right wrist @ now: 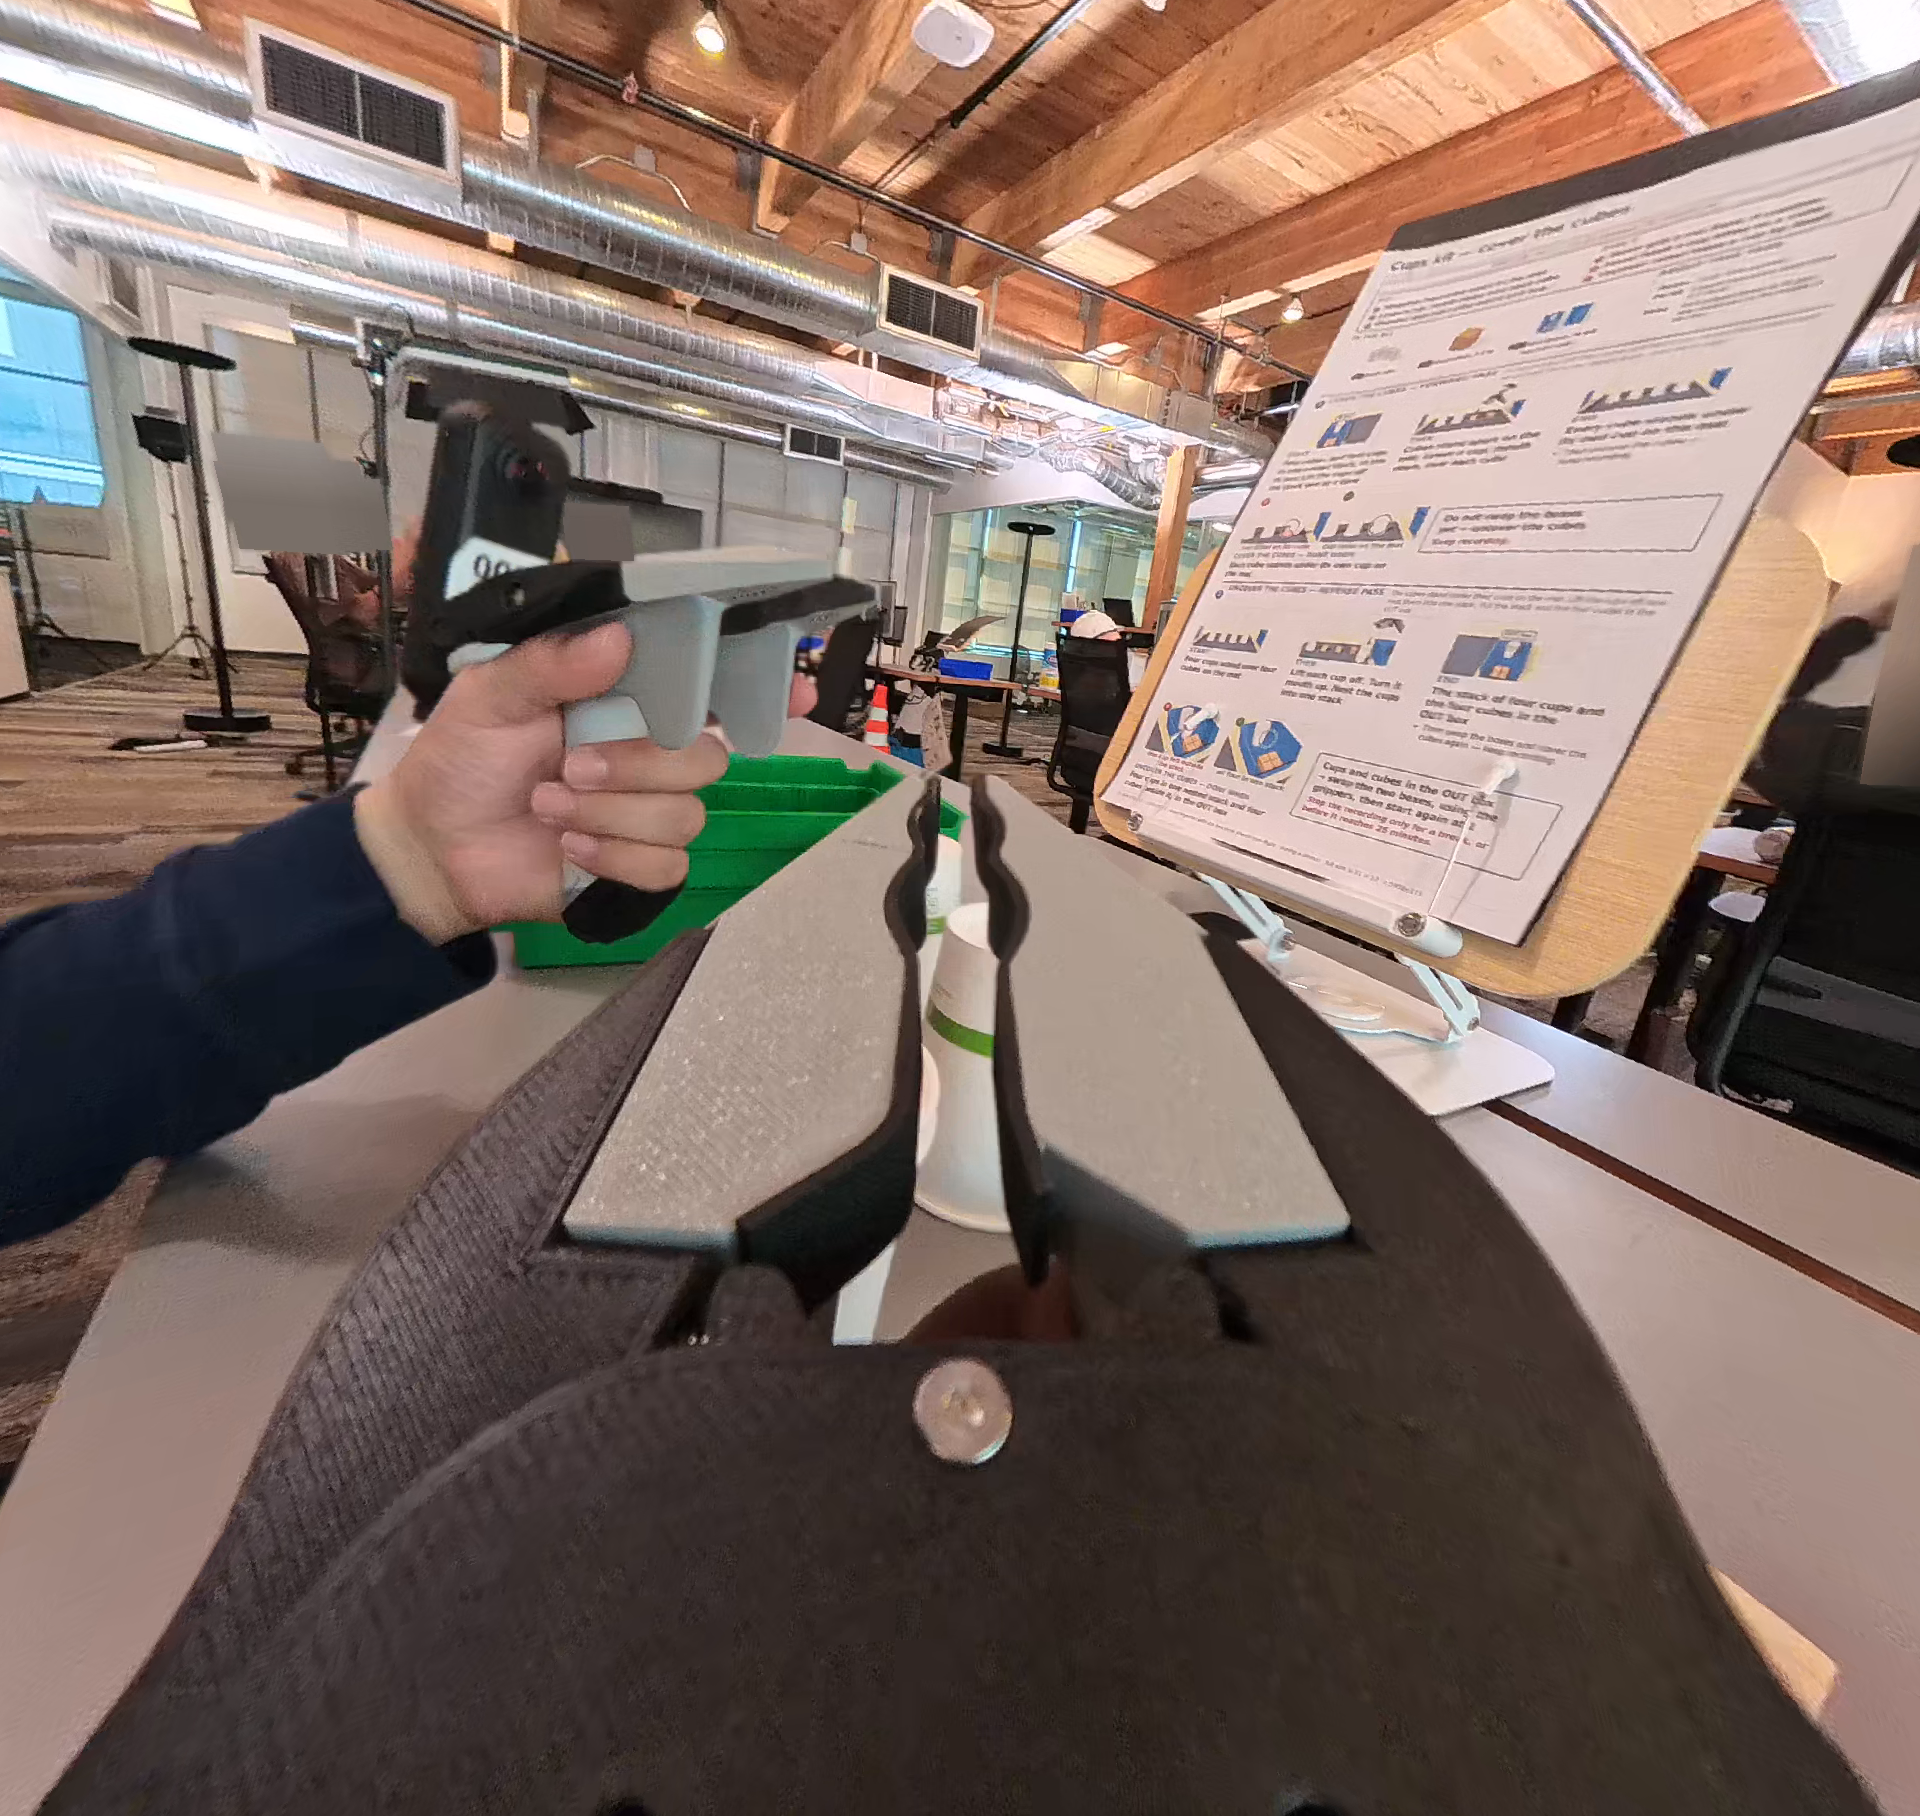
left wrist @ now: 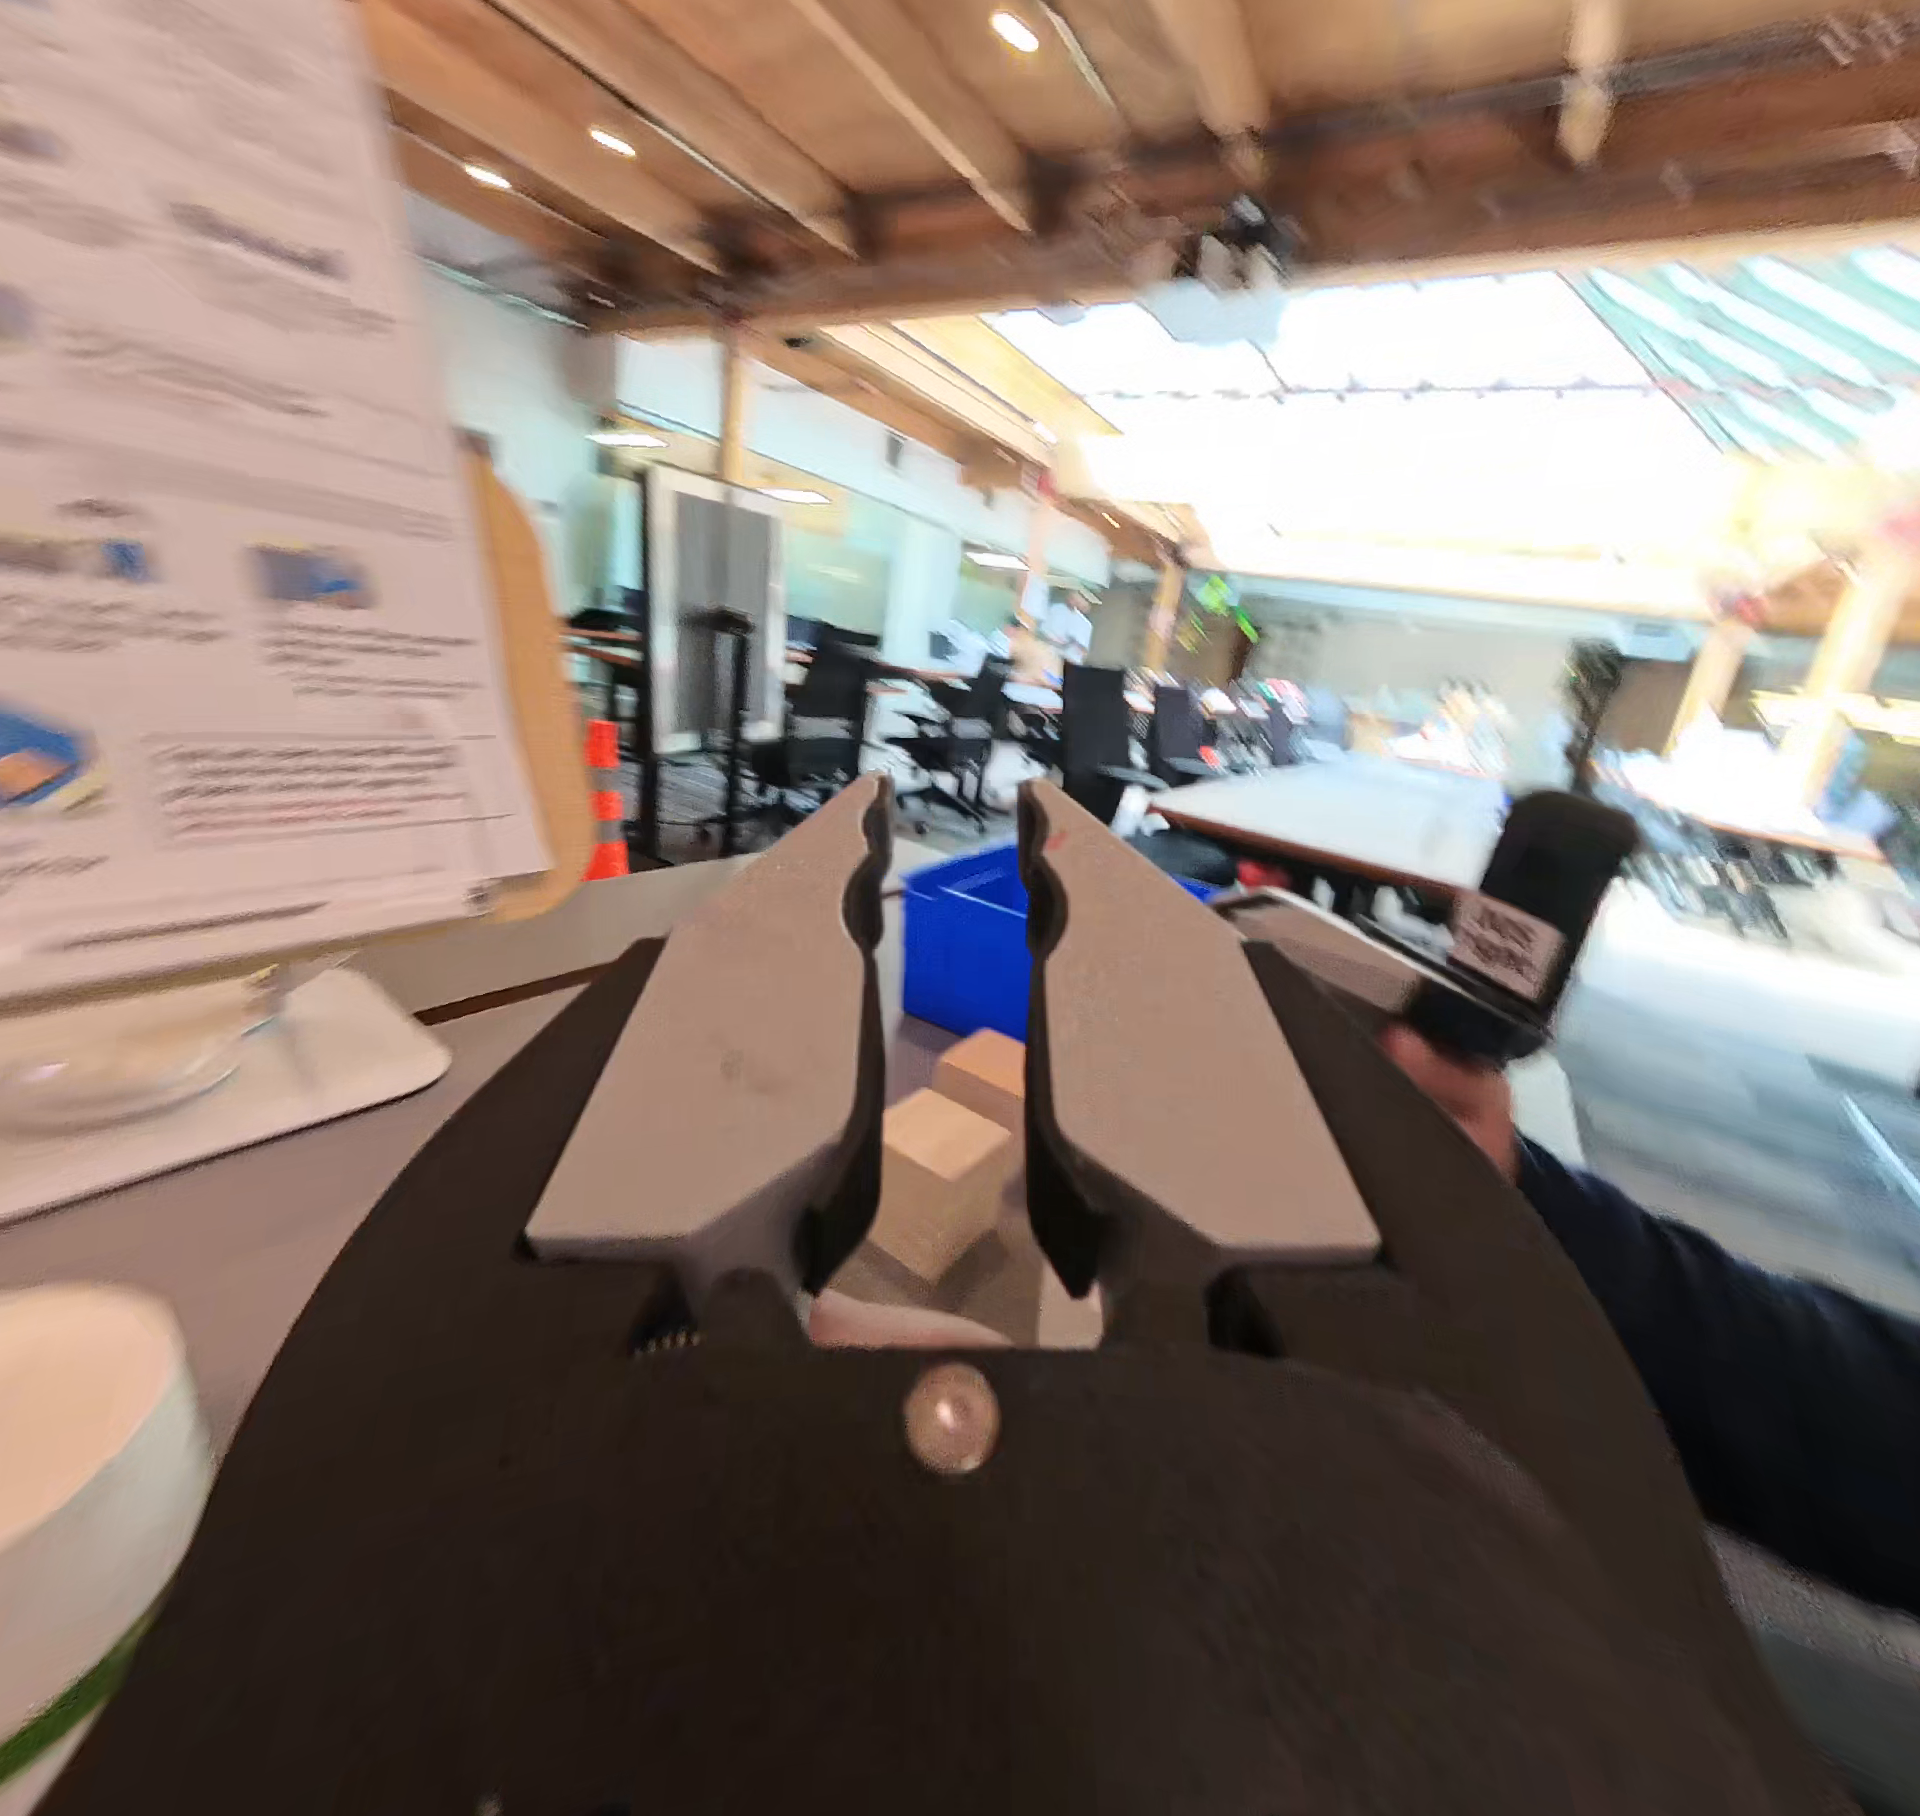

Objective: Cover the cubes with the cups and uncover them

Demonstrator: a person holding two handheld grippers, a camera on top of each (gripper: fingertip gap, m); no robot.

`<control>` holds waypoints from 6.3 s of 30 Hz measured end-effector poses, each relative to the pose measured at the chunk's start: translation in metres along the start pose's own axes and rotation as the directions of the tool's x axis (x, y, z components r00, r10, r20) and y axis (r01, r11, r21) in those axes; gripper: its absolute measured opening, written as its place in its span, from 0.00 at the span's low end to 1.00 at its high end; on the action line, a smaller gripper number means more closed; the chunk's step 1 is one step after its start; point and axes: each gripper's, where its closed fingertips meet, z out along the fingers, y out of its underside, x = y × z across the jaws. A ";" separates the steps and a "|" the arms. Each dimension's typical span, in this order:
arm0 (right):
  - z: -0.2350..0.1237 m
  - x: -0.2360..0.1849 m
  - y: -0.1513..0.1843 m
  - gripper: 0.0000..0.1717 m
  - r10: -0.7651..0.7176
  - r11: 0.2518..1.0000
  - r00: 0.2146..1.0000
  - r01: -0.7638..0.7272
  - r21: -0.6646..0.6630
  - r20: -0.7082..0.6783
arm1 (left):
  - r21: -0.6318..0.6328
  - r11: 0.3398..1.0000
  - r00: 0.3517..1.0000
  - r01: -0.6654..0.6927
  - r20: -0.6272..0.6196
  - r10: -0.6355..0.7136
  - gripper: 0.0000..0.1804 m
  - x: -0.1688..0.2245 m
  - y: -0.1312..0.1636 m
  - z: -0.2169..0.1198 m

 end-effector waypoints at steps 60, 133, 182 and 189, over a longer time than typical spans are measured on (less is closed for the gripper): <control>0.002 0.029 0.026 0.04 0.142 0.987 0.983 -0.150 -0.060 -0.117 | 0.048 0.964 0.949 -0.262 -0.170 0.266 0.00 0.007 0.012 -0.001; -0.017 0.016 -0.001 0.00 0.024 0.992 1.000 -0.024 -0.128 -0.004 | -0.091 0.988 0.990 -0.124 -0.085 0.117 0.00 -0.008 0.046 0.019; 0.001 0.114 0.074 0.07 -0.359 0.895 0.800 0.149 -0.421 -0.481 | -0.249 0.948 0.868 -0.199 0.405 0.289 0.13 -0.101 0.027 -0.019; -0.002 0.104 0.061 0.05 -0.343 0.916 0.819 0.184 -0.356 -0.461 | -0.550 0.824 0.872 -0.131 0.332 0.361 0.15 -0.108 0.079 -0.033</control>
